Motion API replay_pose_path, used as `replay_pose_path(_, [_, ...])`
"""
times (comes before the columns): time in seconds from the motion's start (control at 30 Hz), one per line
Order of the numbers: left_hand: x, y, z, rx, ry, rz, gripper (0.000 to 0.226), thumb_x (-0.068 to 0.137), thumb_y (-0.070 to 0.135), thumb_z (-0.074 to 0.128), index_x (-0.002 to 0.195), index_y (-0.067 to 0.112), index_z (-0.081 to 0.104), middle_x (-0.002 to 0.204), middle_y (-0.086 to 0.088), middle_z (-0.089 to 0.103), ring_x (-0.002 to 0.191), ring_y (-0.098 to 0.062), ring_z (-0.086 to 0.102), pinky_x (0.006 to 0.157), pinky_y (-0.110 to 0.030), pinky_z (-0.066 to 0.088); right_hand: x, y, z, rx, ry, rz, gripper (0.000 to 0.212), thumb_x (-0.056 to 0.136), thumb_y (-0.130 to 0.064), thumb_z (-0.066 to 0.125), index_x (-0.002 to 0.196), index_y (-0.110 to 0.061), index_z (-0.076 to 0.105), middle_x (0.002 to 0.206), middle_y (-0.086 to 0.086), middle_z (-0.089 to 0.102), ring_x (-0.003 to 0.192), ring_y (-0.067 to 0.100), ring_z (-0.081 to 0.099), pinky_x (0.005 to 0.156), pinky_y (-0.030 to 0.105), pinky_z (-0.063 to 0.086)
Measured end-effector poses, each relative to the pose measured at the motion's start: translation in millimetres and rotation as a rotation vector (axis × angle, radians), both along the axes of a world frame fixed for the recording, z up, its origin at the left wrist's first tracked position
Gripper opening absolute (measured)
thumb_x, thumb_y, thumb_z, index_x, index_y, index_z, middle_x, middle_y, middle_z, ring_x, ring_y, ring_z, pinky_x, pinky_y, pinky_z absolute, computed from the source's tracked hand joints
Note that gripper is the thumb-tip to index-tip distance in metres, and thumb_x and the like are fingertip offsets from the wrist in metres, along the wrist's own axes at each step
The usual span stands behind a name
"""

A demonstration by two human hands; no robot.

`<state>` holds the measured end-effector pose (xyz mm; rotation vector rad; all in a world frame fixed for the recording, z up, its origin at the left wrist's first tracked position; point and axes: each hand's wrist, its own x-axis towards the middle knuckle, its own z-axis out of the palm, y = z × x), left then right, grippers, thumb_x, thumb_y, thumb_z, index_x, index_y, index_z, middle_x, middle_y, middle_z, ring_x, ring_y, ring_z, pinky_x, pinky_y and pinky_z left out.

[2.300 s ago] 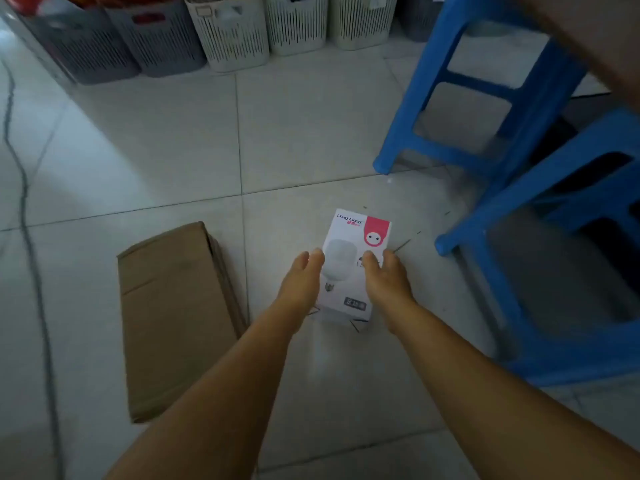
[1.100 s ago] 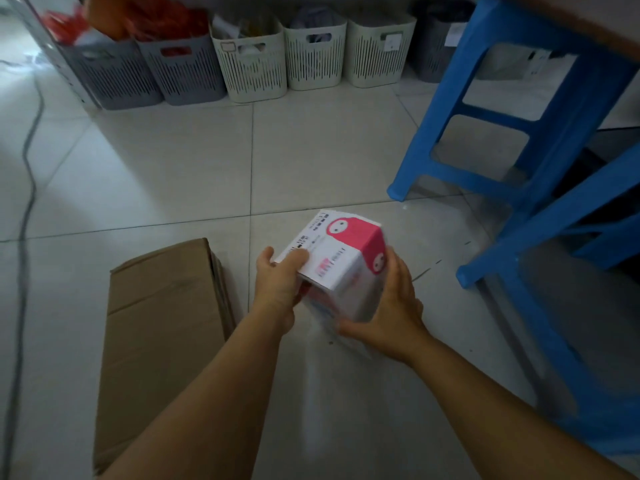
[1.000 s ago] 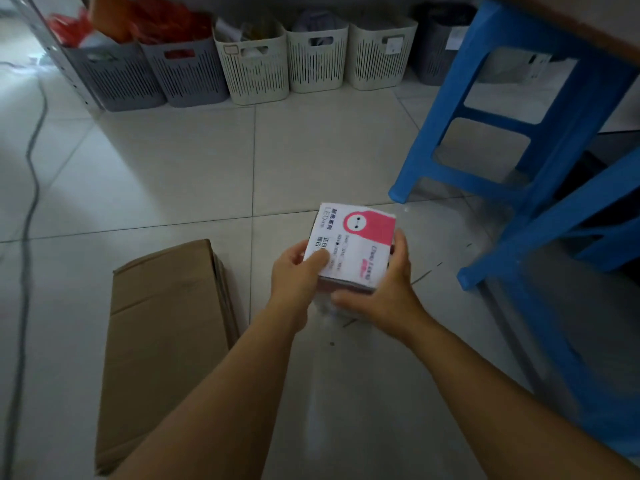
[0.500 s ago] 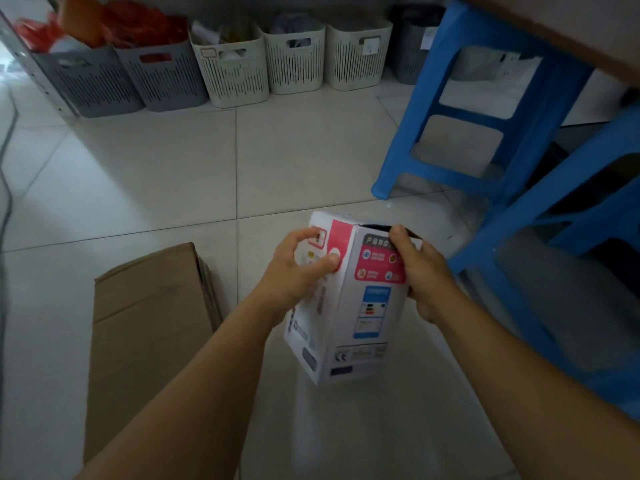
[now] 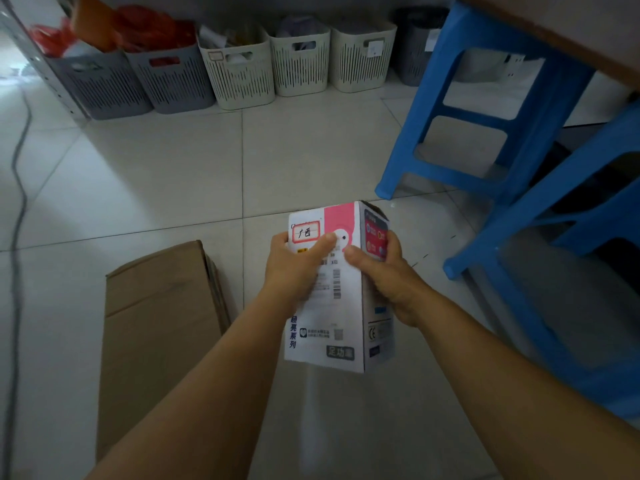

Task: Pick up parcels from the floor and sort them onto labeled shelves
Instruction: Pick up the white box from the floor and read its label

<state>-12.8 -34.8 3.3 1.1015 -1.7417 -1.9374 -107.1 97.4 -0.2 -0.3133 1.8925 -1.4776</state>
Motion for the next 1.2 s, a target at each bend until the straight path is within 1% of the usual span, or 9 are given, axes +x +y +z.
replay_pose_path(0.17, [5, -6, 8, 0.048, 0.018, -0.101, 0.036, 0.096, 0.033, 0.060, 0.130, 0.020, 0.058, 0.103, -0.004, 0.077, 0.081, -0.019, 0.078, 0.067, -0.035, 0.063, -16, 15, 2, -0.138, -0.101, -0.077, 0.069, 0.075, -0.049, 0.067, 0.136, -0.031, 0.041, 0.081, -0.011, 0.077, 0.067, 0.007, 0.073, 0.054, 0.031, 0.053])
replay_pose_path(0.27, [13, -2, 6, 0.176, 0.063, -0.221, 0.038, 0.097, 0.041, 0.054, 0.126, 0.018, 0.062, 0.106, -0.005, 0.079, 0.092, -0.025, 0.077, 0.078, -0.042, 0.062, -15, 18, 7, -0.247, -0.143, -0.075, 0.051, 0.090, -0.036, 0.058, 0.136, -0.019, 0.044, 0.107, 0.007, 0.075, 0.097, 0.029, 0.071, 0.077, 0.046, 0.057])
replay_pose_path(0.4, [23, 2, 2, 0.326, 0.120, -0.392, 0.044, 0.086, 0.055, 0.054, 0.117, 0.026, 0.066, 0.110, -0.004, 0.079, 0.098, -0.026, 0.075, 0.089, -0.046, 0.059, -13, 19, 15, -0.350, -0.228, -0.067, 0.060, 0.086, -0.032, 0.060, 0.138, -0.008, 0.042, 0.132, 0.030, 0.055, 0.121, 0.053, 0.049, 0.101, 0.072, 0.033])
replay_pose_path(0.57, [29, 3, 4, 0.410, 0.223, -0.517, 0.084, 0.056, 0.060, 0.084, 0.126, 0.020, 0.060, 0.111, -0.007, 0.078, 0.098, -0.026, 0.075, 0.080, -0.043, 0.061, -12, 19, 24, -0.394, -0.240, -0.060, 0.064, 0.082, -0.037, 0.052, 0.138, -0.006, 0.045, 0.131, 0.029, 0.057, 0.119, 0.049, 0.054, 0.100, 0.065, 0.041])
replay_pose_path(0.67, [30, 3, 6, 0.393, 0.185, -0.555, 0.115, 0.043, 0.059, 0.090, 0.142, 0.016, 0.048, 0.125, -0.014, 0.071, 0.111, -0.036, 0.068, 0.093, -0.058, 0.054, -12, 21, 27, -0.443, -0.233, -0.067, 0.059, 0.089, -0.037, 0.047, 0.138, -0.005, 0.045, 0.132, 0.028, 0.058, 0.118, 0.046, 0.056, 0.096, 0.060, 0.047])
replay_pose_path(0.87, [24, 6, 6, 0.314, 0.190, -0.420, 0.091, 0.065, 0.045, 0.076, 0.146, 0.021, 0.043, 0.137, -0.021, 0.062, 0.123, -0.047, 0.058, 0.101, -0.068, 0.043, -17, 15, 32, -0.368, -0.151, -0.048, 0.048, 0.096, -0.046, 0.046, 0.132, -0.015, 0.055, 0.122, 0.016, 0.069, 0.106, 0.033, 0.067, 0.088, 0.051, 0.056])
replay_pose_path(1.0, [17, 4, 8, 0.244, 0.174, -0.261, 0.086, 0.073, 0.042, 0.071, 0.150, 0.025, 0.036, 0.133, -0.018, 0.065, 0.121, -0.046, 0.059, 0.101, -0.070, 0.040, -12, 8, 33, -0.184, 0.113, -0.030, 0.025, 0.093, -0.043, 0.055, 0.118, -0.039, 0.056, 0.108, 0.000, 0.074, 0.081, 0.015, 0.075, 0.063, 0.034, 0.061])
replay_pose_path(1.07, [15, 1, 10, 0.223, 0.183, -0.203, 0.084, 0.075, 0.042, 0.068, 0.151, 0.025, 0.035, 0.130, -0.017, 0.067, 0.117, -0.044, 0.063, 0.099, -0.069, 0.044, -8, 3, 35, -0.137, 0.273, -0.030, 0.040, 0.089, -0.041, 0.062, 0.127, -0.041, 0.048, 0.108, -0.008, 0.071, 0.075, 0.006, 0.073, 0.052, 0.021, 0.056])
replay_pose_path(1.2, [17, -4, 12, 0.188, 0.180, -0.108, 0.086, 0.075, 0.048, 0.075, 0.149, 0.028, 0.036, 0.124, -0.010, 0.071, 0.107, -0.034, 0.070, 0.089, -0.060, 0.055, 3, -4, 35, 0.015, 0.748, 0.045, 0.085, 0.079, -0.050, 0.065, 0.149, -0.034, 0.018, 0.149, 0.001, 0.038, 0.119, 0.014, 0.052, 0.083, 0.034, 0.051])
